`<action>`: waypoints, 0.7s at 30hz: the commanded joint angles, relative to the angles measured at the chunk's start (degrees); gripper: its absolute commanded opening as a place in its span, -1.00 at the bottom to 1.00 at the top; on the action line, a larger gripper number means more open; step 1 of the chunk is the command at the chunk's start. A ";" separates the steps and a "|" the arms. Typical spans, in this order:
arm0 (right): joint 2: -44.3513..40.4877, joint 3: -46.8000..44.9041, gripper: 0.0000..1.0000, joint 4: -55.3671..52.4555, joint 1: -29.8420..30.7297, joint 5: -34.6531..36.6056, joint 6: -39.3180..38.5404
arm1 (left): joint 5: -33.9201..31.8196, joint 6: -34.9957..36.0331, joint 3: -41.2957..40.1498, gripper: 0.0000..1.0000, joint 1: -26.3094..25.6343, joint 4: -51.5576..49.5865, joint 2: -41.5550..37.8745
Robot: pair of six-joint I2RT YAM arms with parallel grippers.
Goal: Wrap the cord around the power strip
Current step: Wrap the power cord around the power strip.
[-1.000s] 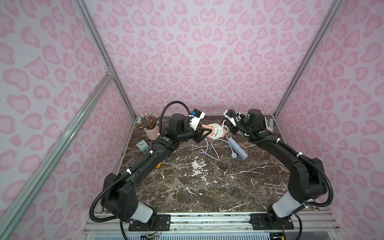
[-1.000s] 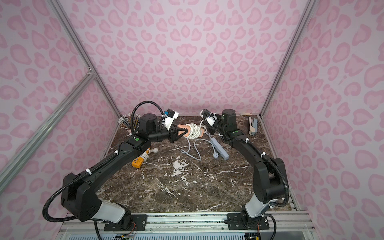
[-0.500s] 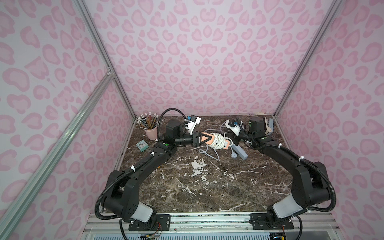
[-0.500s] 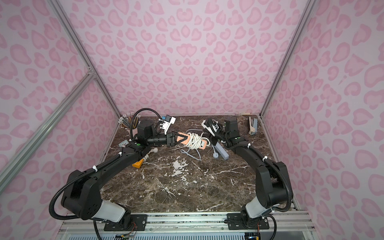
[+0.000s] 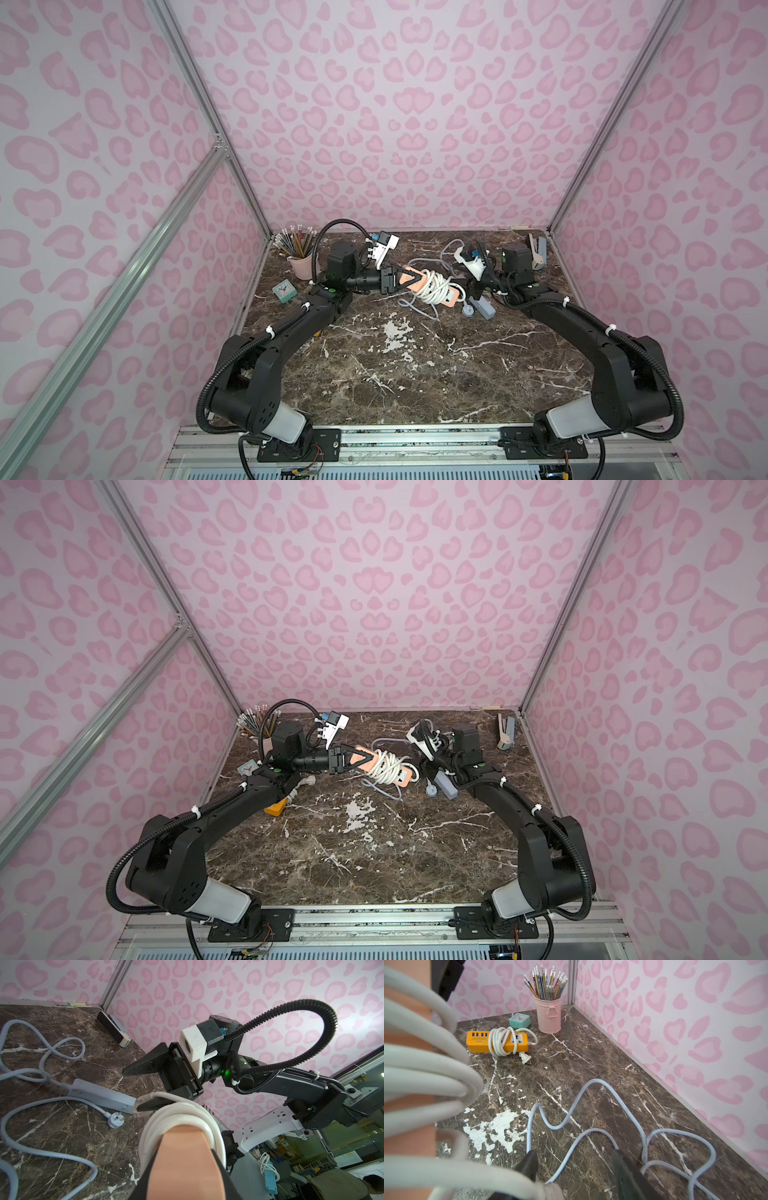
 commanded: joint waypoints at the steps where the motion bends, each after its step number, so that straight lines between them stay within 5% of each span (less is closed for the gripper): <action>1: -1.62 -0.79 0.28 -2.26 0.34 6.95 0.49 | 3.27 0.68 1.69 -0.94 0.39 8.74 0.88; 4: -2.80 -0.99 0.39 -2.44 0.26 9.34 1.13 | 3.26 0.78 2.13 -0.94 0.63 8.62 2.03; 7: -2.77 -0.41 0.94 -4.03 0.26 11.79 1.34 | 3.65 0.71 2.59 -0.94 0.57 8.44 3.63; 15: -0.36 3.38 0.96 -8.30 -0.20 15.99 3.90 | 3.82 1.06 3.21 -0.94 0.73 7.59 5.36; 21: -2.16 3.50 0.96 -5.21 -1.68 9.23 7.48 | 3.41 2.51 4.87 -0.94 0.74 4.92 6.54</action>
